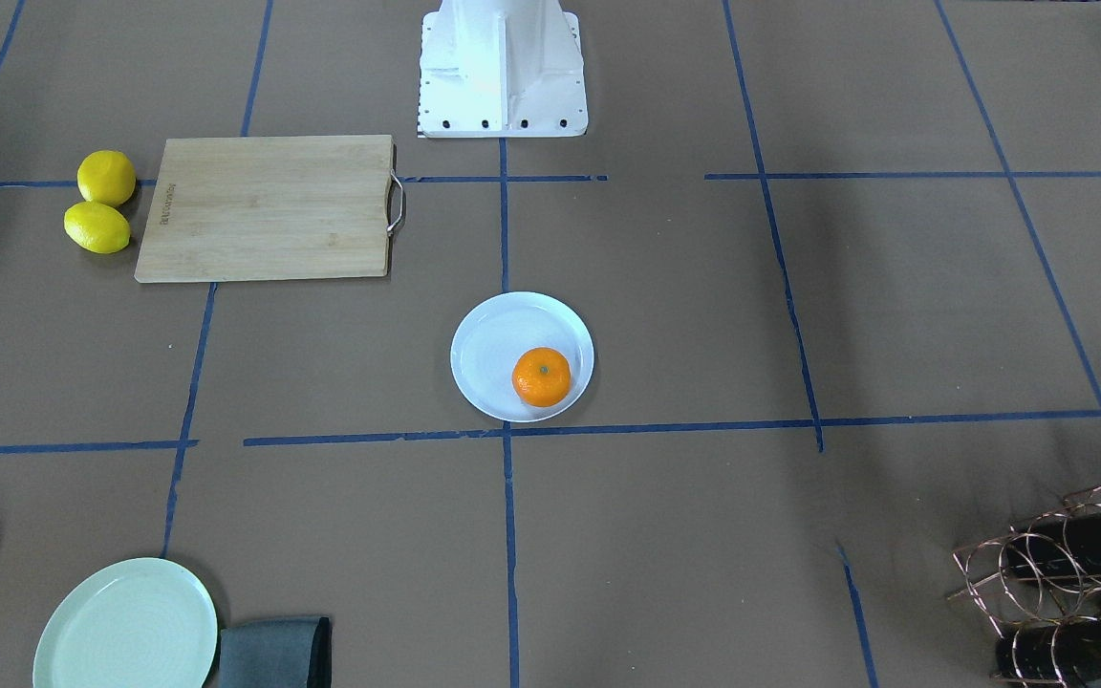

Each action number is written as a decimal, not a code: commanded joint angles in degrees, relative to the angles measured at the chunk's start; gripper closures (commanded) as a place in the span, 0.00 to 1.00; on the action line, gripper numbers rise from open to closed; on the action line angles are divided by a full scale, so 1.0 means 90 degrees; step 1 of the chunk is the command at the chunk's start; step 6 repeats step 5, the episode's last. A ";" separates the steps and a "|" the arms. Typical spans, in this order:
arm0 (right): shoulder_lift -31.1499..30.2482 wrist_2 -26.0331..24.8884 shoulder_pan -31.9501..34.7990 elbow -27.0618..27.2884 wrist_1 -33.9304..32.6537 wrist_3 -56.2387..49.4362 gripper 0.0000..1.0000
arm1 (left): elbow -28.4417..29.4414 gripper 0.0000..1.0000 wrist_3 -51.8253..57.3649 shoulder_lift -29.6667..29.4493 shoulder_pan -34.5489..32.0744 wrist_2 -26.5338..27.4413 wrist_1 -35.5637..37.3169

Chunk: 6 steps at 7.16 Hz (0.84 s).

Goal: Pick orange to plate

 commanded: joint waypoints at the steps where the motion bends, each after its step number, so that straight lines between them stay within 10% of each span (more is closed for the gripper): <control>1: -0.0028 0.0000 0.0000 -0.0002 0.0000 0.0010 0.00 | 0.0021 0.00 0.0030 0.0025 0.0002 -0.0008 -0.0017; 6: -0.0028 0.0010 0.0000 0.0037 0.0000 0.0040 0.00 | -0.0047 0.00 0.0001 0.0054 0.0002 -0.0017 -0.0008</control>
